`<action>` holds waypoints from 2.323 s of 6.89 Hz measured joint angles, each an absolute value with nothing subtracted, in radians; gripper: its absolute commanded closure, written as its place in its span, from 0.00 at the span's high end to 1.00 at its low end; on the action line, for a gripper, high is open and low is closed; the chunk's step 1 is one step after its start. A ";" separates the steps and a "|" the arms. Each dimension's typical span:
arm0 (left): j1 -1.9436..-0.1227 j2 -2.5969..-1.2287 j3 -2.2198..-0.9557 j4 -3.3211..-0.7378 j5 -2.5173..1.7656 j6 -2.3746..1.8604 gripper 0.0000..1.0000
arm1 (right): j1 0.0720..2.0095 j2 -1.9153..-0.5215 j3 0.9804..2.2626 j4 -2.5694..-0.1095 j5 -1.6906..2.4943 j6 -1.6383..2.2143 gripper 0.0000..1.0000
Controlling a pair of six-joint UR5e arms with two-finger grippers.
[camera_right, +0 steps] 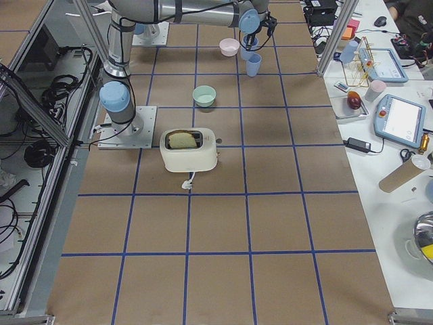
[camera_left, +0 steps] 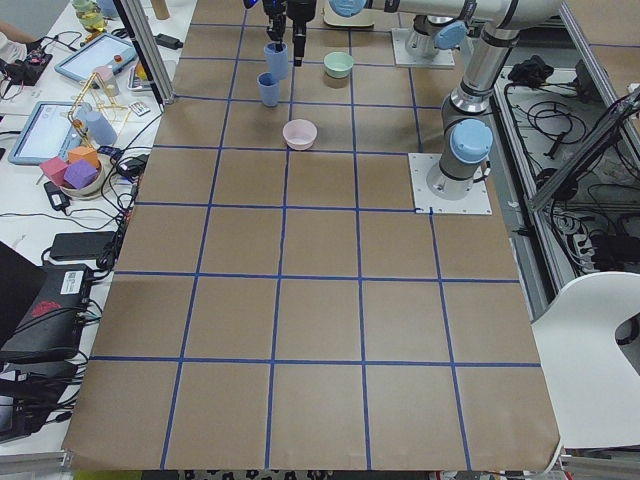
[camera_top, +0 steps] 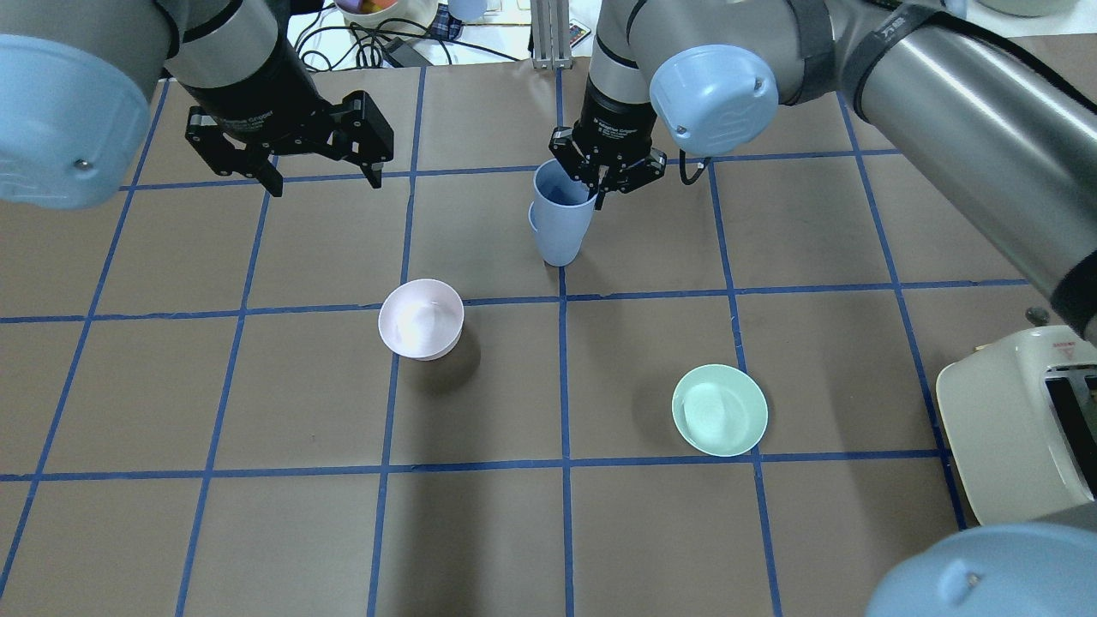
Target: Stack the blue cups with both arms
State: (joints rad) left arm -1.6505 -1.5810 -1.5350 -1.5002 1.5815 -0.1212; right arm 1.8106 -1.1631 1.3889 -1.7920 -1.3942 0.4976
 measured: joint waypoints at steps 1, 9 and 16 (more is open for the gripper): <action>-1.651 -1.580 -1.536 -1.500 1.581 -0.121 1.00 | 1.811 -1.155 1.387 -1.809 -1.384 0.498 0.00; -1.653 -1.578 -1.541 -1.500 1.583 -0.121 1.00 | 1.811 -1.090 1.388 -1.951 -1.442 0.486 1.00; -1.655 -1.579 -1.542 -1.501 1.583 -0.122 1.00 | 1.755 -1.190 1.398 -1.798 -1.524 0.456 1.00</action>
